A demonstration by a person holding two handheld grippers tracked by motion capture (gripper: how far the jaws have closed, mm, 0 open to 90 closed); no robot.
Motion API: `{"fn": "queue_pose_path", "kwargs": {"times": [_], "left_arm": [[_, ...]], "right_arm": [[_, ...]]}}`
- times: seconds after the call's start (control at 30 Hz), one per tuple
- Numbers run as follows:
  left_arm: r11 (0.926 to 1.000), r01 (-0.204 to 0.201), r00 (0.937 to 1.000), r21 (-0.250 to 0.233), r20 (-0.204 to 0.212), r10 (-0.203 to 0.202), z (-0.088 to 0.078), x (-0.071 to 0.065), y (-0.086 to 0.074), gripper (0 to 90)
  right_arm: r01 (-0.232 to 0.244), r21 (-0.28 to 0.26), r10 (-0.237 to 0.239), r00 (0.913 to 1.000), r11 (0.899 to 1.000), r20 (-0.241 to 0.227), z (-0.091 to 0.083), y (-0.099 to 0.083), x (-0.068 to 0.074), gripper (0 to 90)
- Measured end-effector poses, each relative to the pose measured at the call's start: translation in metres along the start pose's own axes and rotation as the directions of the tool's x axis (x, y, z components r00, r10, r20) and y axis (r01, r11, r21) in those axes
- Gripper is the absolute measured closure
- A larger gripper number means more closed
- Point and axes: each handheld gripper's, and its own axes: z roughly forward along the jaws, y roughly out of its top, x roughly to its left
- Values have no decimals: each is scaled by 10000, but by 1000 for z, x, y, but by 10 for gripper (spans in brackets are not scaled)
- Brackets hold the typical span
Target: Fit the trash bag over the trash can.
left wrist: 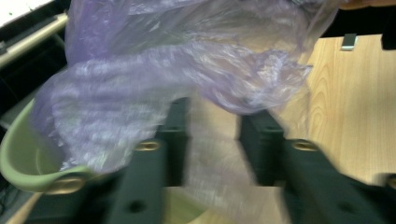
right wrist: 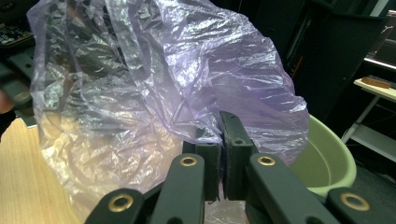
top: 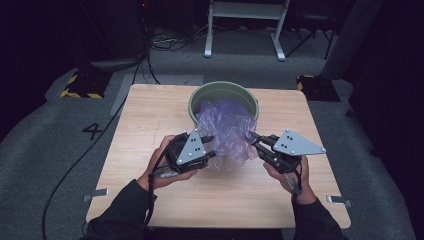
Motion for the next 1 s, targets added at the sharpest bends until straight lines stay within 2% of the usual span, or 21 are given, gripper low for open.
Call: {"fn": "queue_pose_path", "kwargs": {"times": [0.07, 0.13, 0.17, 0.23, 0.3, 0.5, 0.6, 0.67, 0.73, 0.8, 0.83, 0.9, 0.97, 1.0], "left_arm": [[10000, 44, 10000, -75, -68, -45, -2, 5, -3, 823], [9997, 153, 9998, -184, -127, -156, -4, 12, -6, 897], [9997, 169, 9996, -175, -236, -173, -4, 15, -8, 899], [9980, 534, 9985, -340, -64, -537, -7, 22, -13, 900], [9958, 779, 9968, -475, -145, -786, -10, 27, -18, 900], [9910, 1257, 9911, -465, -393, -1276, -16, 37, -34, 900], [9887, 1386, 9903, -570, -55, -1391, -17, 37, -38, 890], [9876, 1346, 9907, -806, -110, -1359, -19, 32, -35, 664], [9865, 1333, 9905, -947, -210, -1359, -21, 28, -28, 518], [9818, 1397, 9898, -1284, -112, -1423, -24, 25, -20, 381], [9794, 1400, 9897, -1457, -93, -1428, -26, 25, -16, 353], [9790, 1267, 9917, -1595, -3, -1284, -29, 24, -6, 310], [9800, 938, 9955, -1754, 28, -948, -33, 23, 5, 295], [9773, 950, 9954, -1893, 276, -914, -34, 22, 10, 288]], "right_arm": [[-47, 22, 47, 10000, 10000, 47, -1, -1, -2, 880], [-94, 47, 93, 9999, 9999, 85, -1, -1, -4, 883], [-127, 58, 127, 9999, 9999, 94, 0, -2, -5, 884], [-183, 89, 182, 9998, 9998, 124, 1, -2, -8, 883], [-72, 261, 64, 9995, 9996, 305, 4, -3, -11, 883], [-689, 253, 675, 9963, 9973, 531, 6, -12, -27, 892], [-947, 302, 929, 9941, 9950, 555, 8, -17, -32, 896], [-923, 328, 904, 9944, 9952, 544, 9, -17, -31, 896], [-821, 309, 804, 9953, 9961, 533, 9, -16, -29, 895], [-775, 258, 761, 9958, 9967, 512, 10, -14, -27, 893], [-762, 250, 750, 9961, 9968, 469, 9, -12, -27, 892], [-716, 229, 705, 9966, 9972, 435, 9, -10, -25, 892], [-629, 201, 621, 9973, 9978, 379, 9, -7, -24, 891], [-611, 209, 603, 9975, 9979, 376, 9, -6, -23, 892]]}}
